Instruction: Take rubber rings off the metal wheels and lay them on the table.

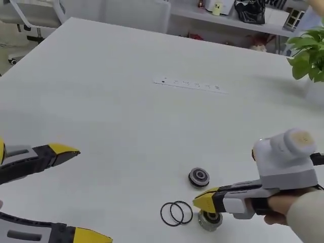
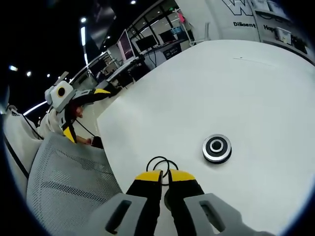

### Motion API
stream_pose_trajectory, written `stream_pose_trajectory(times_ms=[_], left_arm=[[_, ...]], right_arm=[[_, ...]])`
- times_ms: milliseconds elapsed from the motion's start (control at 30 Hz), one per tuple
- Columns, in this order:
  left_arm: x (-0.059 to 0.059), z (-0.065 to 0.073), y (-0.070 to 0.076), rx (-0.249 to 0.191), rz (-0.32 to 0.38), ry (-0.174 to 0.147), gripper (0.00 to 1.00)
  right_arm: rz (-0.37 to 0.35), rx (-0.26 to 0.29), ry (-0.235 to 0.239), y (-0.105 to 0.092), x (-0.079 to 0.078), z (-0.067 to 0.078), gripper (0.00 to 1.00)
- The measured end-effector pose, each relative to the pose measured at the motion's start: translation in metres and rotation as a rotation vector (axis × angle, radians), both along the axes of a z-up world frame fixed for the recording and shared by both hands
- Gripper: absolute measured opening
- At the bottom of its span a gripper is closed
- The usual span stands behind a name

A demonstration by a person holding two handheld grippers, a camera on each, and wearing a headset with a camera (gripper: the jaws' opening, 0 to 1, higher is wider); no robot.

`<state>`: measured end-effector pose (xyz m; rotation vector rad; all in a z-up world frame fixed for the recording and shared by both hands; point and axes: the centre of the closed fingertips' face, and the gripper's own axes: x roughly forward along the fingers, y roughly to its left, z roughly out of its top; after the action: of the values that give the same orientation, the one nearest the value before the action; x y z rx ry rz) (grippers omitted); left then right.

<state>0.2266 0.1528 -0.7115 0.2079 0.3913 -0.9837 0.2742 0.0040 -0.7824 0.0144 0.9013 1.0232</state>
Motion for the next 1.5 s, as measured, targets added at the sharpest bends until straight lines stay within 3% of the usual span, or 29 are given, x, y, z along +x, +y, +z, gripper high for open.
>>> stream_pose_trajectory(times_ms=[333,467,767,1000,1500], left_arm=[[0.002,0.001,0.0,0.012,0.002,-0.003,0.9],[0.002,0.003,-0.001,0.013,0.006,-0.002,0.91],[0.0,0.008,-0.004,0.031,0.033,-0.006,0.91],[0.0,0.018,-0.004,0.04,0.067,-0.017,0.91],[0.002,0.038,-0.003,0.049,0.133,-0.049,0.93]], right_arm=[[0.006,0.002,-0.067,-0.009,0.01,0.013,0.03],[0.013,-0.005,-0.129,-0.015,0.017,0.023,0.04],[-0.01,0.046,-0.191,-0.026,0.027,0.047,0.08],[-0.032,0.059,-0.204,-0.034,0.03,0.055,0.17],[0.035,0.071,-0.233,-0.026,0.018,0.063,0.3]])
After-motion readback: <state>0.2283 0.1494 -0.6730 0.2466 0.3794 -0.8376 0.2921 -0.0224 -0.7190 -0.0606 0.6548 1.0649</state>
